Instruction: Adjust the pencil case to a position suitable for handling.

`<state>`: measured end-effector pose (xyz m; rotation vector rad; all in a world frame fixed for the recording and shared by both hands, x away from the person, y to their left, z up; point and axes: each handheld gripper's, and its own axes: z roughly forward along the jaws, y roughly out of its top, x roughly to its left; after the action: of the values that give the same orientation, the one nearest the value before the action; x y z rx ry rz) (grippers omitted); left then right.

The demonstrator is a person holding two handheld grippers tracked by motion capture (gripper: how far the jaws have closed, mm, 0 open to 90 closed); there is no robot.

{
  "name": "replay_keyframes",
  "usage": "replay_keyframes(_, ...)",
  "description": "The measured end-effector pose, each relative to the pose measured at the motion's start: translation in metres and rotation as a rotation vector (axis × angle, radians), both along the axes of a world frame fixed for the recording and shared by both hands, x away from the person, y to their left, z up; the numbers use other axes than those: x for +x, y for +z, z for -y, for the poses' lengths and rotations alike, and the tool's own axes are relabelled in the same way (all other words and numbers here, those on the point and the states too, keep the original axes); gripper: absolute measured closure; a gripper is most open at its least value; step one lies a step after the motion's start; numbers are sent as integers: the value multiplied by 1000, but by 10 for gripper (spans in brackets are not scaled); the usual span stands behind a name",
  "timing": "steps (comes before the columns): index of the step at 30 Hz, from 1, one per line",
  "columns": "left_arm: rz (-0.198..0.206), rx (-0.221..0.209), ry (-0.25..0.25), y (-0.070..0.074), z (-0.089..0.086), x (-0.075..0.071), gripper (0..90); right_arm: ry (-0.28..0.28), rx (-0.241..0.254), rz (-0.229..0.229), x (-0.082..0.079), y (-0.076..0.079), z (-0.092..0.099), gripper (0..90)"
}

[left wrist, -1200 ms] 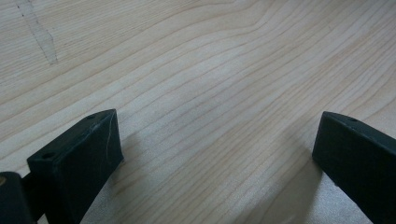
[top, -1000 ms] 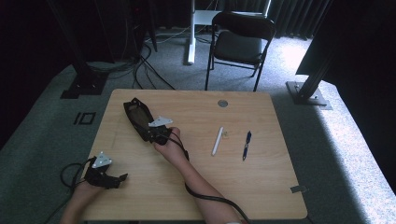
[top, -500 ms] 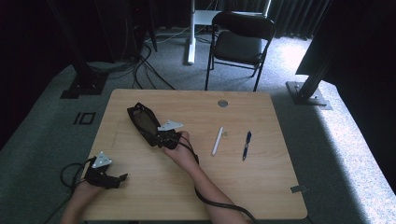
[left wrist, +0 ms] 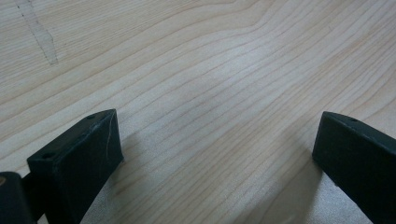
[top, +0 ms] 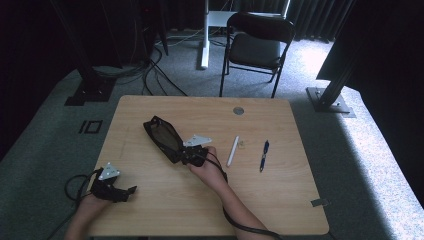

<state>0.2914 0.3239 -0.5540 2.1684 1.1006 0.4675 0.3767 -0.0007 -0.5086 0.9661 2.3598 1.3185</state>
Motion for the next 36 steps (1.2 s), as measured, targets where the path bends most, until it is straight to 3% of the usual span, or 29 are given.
replay_keyframes(16, 0, -2, 3, 0, 0, 0, 16, -12, 11, -11, -22, 0, 48, 739)
replay_keyframes(36, -1, -1, 1, 0, 0, 0, 16, -3, -9, -22, -63, -1, 104, 739)
